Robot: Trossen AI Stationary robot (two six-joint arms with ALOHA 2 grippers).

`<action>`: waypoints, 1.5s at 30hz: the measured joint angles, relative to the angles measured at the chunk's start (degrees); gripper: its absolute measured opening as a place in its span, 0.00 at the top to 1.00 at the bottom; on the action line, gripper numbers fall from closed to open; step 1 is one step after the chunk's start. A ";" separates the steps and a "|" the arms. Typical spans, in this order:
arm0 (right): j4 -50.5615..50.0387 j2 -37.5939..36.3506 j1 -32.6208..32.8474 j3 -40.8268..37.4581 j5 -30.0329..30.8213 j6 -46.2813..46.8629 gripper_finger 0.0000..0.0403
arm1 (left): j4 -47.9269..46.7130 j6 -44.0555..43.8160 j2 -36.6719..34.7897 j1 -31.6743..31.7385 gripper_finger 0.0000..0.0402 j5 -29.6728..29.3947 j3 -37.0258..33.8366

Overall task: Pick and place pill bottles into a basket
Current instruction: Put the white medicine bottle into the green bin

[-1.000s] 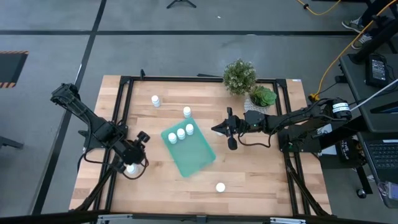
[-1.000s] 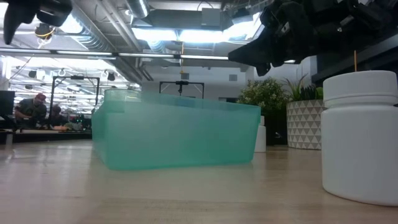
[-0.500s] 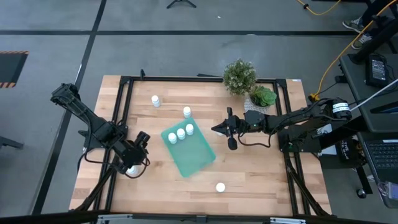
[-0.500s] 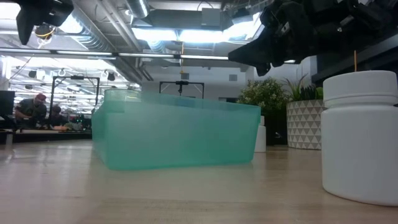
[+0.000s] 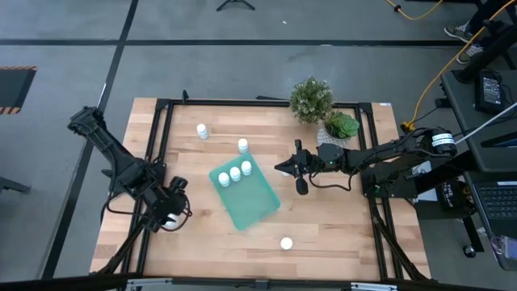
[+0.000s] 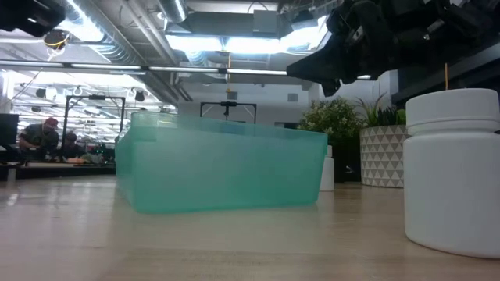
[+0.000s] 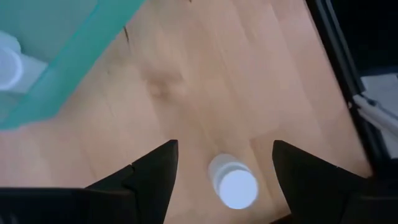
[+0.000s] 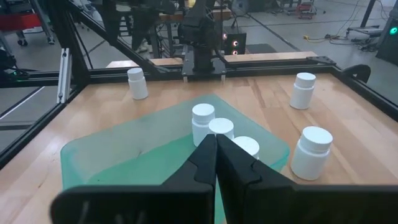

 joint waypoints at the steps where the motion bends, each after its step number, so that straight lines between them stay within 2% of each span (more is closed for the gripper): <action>1: -0.02 0.00 0.00 0.00 0.00 0.00 0.97 | -0.02 -1.67 0.00 -0.85 0.37 -0.58 0.00; 9: -0.04 0.00 0.00 0.00 -0.01 0.00 0.97 | -0.47 -14.19 0.20 -7.94 0.38 -5.68 0.00; 16: -0.63 0.00 0.02 0.00 -0.01 0.01 0.97 | -0.59 -20.25 4.11 -12.71 0.38 -8.45 0.00; 20: -2.09 0.00 0.06 -0.02 -0.01 0.27 0.97 | -1.81 -21.14 7.80 -13.68 0.38 -8.45 0.00; 25: -2.82 0.00 0.07 -0.02 -0.01 2.73 0.97 | -5.73 -26.84 12.18 -13.72 0.38 -6.70 -0.02; 30: -2.80 0.00 0.07 -0.02 -0.01 1.33 0.97 | -5.89 -27.48 15.15 -14.88 0.38 -6.24 -0.02; 45: -2.73 0.00 0.04 -0.02 -0.01 1.27 0.97 | -5.29 -32.56 18.05 -17.08 0.38 -6.73 -0.02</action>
